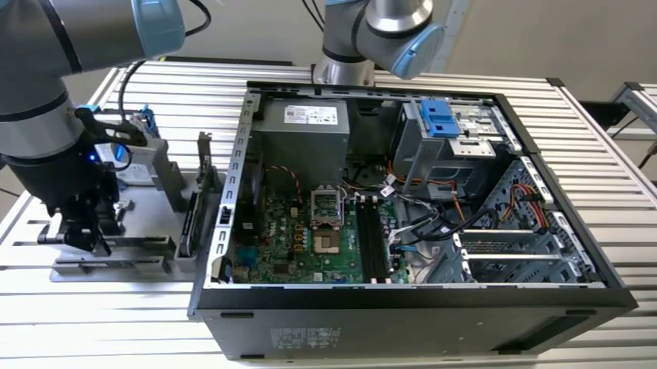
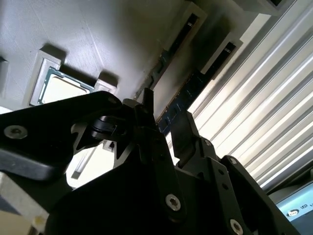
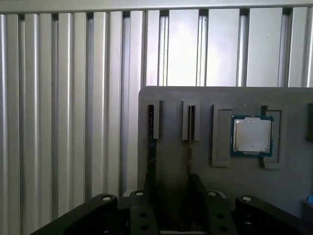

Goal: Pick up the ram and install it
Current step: 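Pick up the ram and move it above insertion slot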

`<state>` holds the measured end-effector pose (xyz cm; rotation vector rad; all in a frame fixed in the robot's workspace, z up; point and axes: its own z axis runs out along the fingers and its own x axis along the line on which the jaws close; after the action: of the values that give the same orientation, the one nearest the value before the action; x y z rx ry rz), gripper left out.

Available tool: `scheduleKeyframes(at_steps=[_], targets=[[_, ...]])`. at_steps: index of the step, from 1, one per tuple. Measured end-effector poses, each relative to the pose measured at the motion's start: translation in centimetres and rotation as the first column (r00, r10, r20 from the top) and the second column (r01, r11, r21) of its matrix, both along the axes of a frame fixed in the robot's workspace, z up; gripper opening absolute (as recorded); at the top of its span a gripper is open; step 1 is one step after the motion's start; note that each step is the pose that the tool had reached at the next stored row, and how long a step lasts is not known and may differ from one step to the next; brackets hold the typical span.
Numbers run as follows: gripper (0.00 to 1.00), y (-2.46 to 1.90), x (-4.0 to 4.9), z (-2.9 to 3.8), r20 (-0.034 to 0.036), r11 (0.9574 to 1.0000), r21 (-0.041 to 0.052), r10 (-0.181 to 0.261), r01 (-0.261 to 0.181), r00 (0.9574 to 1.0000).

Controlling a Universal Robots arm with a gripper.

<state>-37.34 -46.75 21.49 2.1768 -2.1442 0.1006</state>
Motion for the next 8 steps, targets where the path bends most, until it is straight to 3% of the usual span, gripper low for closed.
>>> scheduleKeyframes(at_steps=[3,4,8], targets=[[1.00,-0.72,-0.03,0.00,-0.0001,1.0000,0.0080,0.000,0.000,1.0000],[1.00,-0.93,-0.03,-0.01,0.0001,0.9999,0.0146,0.000,0.000,1.0000],[1.00,-1.40,-0.05,0.00,0.0000,0.9975,0.0708,0.000,0.000,1.0000]])
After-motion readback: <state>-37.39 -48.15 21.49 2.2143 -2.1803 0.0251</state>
